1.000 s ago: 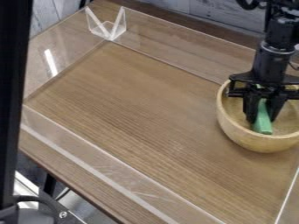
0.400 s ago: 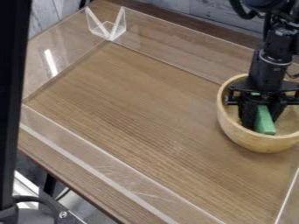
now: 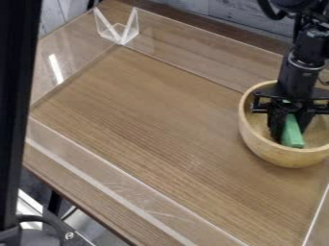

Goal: Put the green block in the brown bowl

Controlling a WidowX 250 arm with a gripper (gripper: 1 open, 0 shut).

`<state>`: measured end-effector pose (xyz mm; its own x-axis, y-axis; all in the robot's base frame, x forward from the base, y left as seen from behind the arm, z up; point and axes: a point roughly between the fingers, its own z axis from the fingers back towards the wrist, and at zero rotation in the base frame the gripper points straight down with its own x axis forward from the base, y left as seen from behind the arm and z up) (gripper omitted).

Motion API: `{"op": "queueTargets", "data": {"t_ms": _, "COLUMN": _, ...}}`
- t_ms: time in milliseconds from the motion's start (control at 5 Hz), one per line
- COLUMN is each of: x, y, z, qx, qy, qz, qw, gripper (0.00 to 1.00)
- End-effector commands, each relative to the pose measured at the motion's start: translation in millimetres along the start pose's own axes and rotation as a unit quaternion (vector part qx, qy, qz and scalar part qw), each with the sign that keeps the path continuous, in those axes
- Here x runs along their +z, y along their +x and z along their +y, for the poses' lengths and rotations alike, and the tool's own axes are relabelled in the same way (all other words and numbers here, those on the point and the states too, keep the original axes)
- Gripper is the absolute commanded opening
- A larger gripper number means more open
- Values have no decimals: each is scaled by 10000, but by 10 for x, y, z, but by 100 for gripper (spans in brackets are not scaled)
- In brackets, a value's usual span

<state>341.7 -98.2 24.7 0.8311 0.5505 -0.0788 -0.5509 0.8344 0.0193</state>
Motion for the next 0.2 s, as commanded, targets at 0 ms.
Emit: {"op": "queueTargets", "data": {"t_ms": 0, "x": 94, "y": 56, "z": -24, "qx": -1, "qy": -175, "qz": -22, "qw": 9998, "gripper": 0}}
